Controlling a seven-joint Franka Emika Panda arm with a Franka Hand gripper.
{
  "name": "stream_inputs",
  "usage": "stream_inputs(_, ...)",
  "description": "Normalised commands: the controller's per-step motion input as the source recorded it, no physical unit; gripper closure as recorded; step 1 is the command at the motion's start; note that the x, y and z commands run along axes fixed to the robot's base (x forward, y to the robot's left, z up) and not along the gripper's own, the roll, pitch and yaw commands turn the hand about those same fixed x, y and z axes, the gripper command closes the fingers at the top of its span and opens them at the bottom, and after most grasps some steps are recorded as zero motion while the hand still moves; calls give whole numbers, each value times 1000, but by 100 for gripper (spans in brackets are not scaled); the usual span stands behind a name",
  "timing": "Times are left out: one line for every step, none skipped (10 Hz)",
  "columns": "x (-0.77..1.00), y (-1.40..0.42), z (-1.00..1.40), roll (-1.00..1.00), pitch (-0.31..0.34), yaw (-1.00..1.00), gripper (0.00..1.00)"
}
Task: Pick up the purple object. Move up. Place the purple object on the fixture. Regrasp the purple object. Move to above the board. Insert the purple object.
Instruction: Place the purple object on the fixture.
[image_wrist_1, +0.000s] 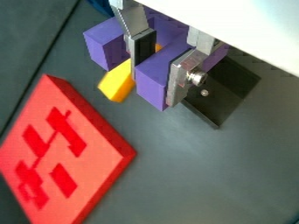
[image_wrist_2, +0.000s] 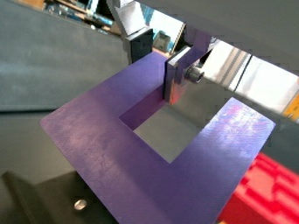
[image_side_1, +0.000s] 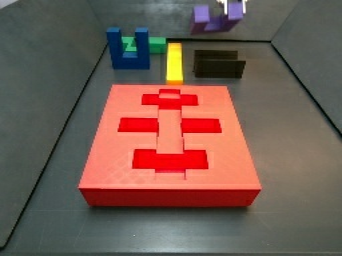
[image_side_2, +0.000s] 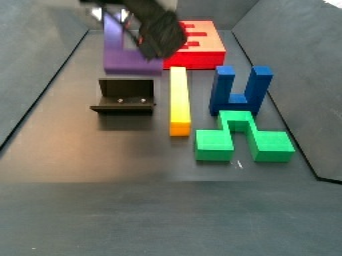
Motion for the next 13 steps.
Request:
stream_inputs(846, 0, -329, 163, 246, -54, 100)
stream_inputs(994, 40, -277, 97, 346, -29, 100)
stream_inputs(946, 120, -214, 126, 477, -31, 100)
stream_inputs(849, 60, -346, 40, 337, -80, 100)
stream_inputs(749, 37, -317, -126, 123, -166, 100)
stream_inputs(594, 0, -337, -146, 0, -329, 100)
stream_inputs(386, 0, -274, -211, -186, -166, 100)
stream_inputs(240, -34, -249, -154, -283, -151, 100)
stream_inputs(220, -89, -231, -40, -243, -220, 100)
stream_inputs(183, -86, -174, 0, -151, -214, 100)
stream_inputs(63, -80, -197, -11, -126, -109, 100)
stream_inputs(-6, -100, -134, 0, -6, -9, 100)
stream_inputs(-160, -54, -91, 6, 0, -51, 100)
